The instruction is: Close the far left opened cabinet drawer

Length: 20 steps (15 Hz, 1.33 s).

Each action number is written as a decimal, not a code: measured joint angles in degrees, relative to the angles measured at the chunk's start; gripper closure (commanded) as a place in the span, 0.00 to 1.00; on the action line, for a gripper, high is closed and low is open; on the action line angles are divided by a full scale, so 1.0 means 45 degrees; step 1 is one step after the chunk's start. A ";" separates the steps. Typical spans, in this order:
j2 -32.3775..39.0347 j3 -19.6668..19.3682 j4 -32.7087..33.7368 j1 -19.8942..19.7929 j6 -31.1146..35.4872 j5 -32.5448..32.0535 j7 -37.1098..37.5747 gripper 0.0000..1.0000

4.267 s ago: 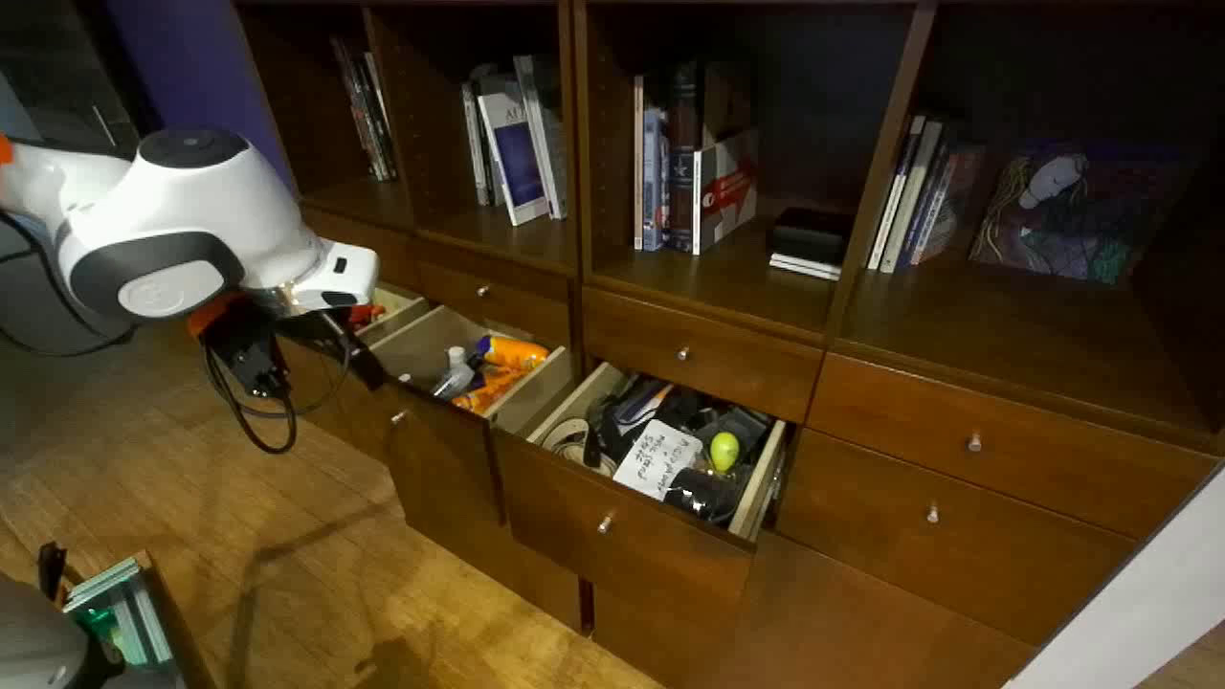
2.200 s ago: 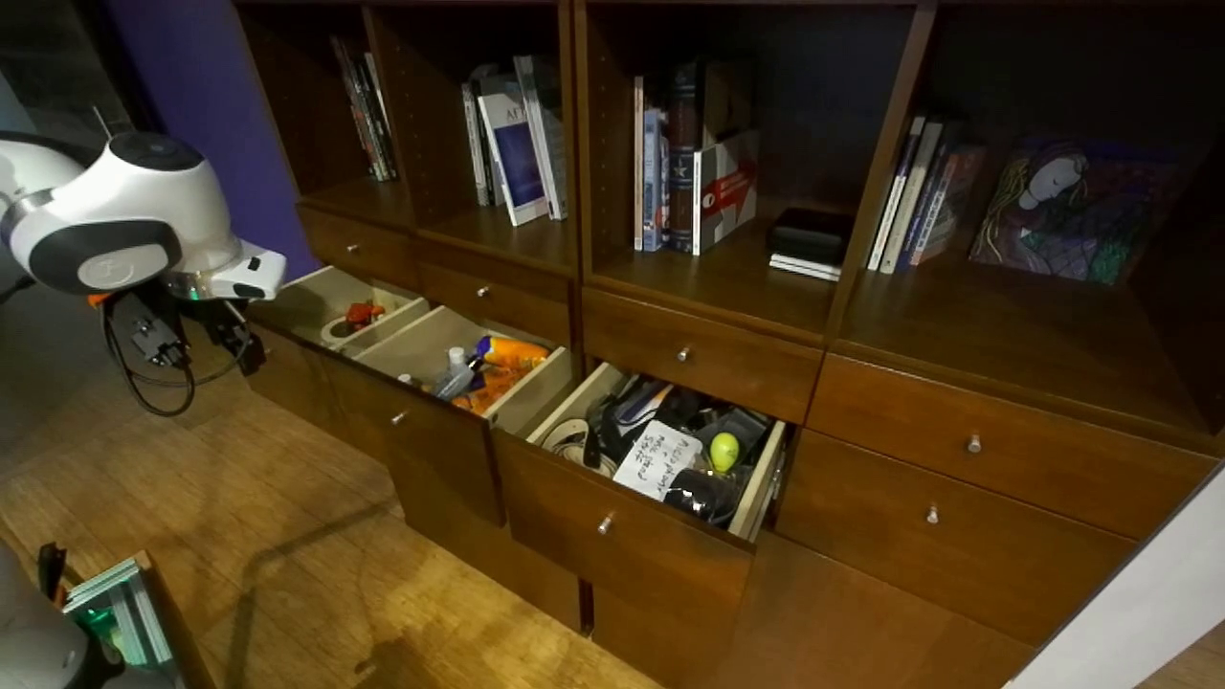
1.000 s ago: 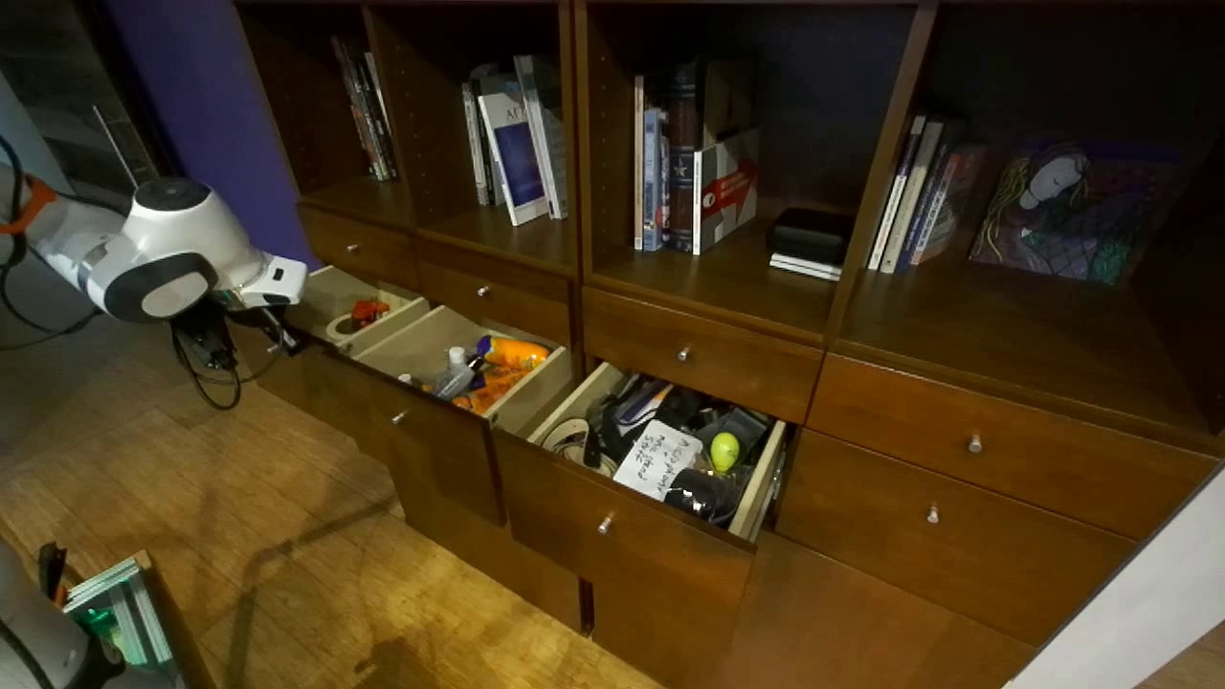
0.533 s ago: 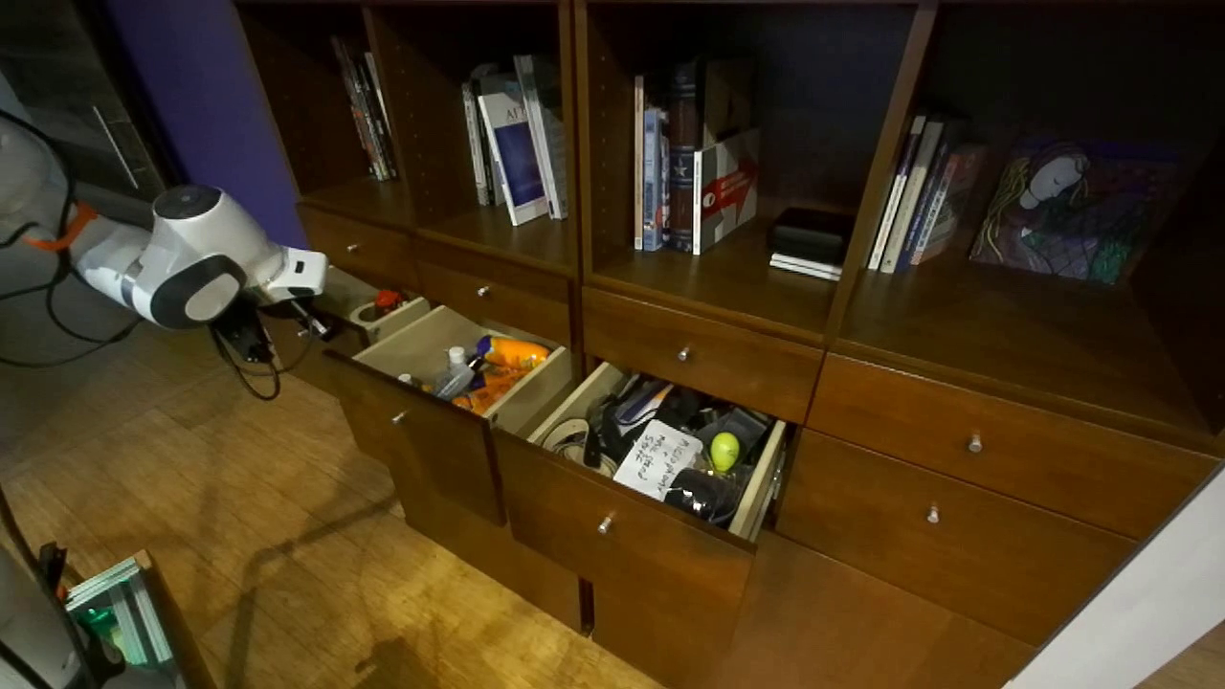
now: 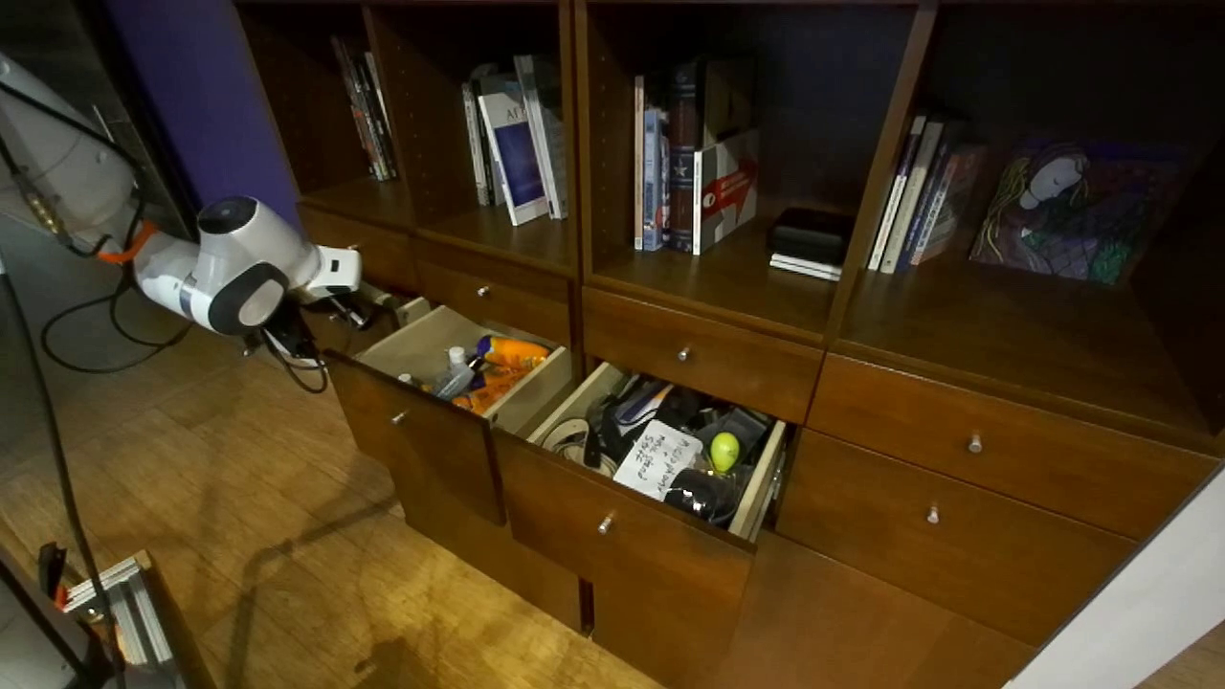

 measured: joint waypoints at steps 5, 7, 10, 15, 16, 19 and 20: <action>0.1118 -0.0904 0.1097 0.0860 0.0455 -0.0062 -0.0005 1.00; 0.1460 -0.1247 0.1547 0.1263 0.0501 -0.0062 -0.0005 1.00; 0.1847 -0.1869 0.2095 0.1938 0.0509 -0.0062 -0.0005 1.00; 0.2298 -0.3165 0.2742 0.3167 0.0439 -0.0062 -0.0008 1.00; 0.2347 -0.3311 0.2834 0.3322 0.0271 -0.0062 -0.0008 1.00; 0.2245 -0.3635 0.3012 0.3669 -0.1655 -0.0061 0.0035 1.00; 0.2119 -0.3821 0.3027 0.3834 -0.2531 -0.0061 0.0099 1.00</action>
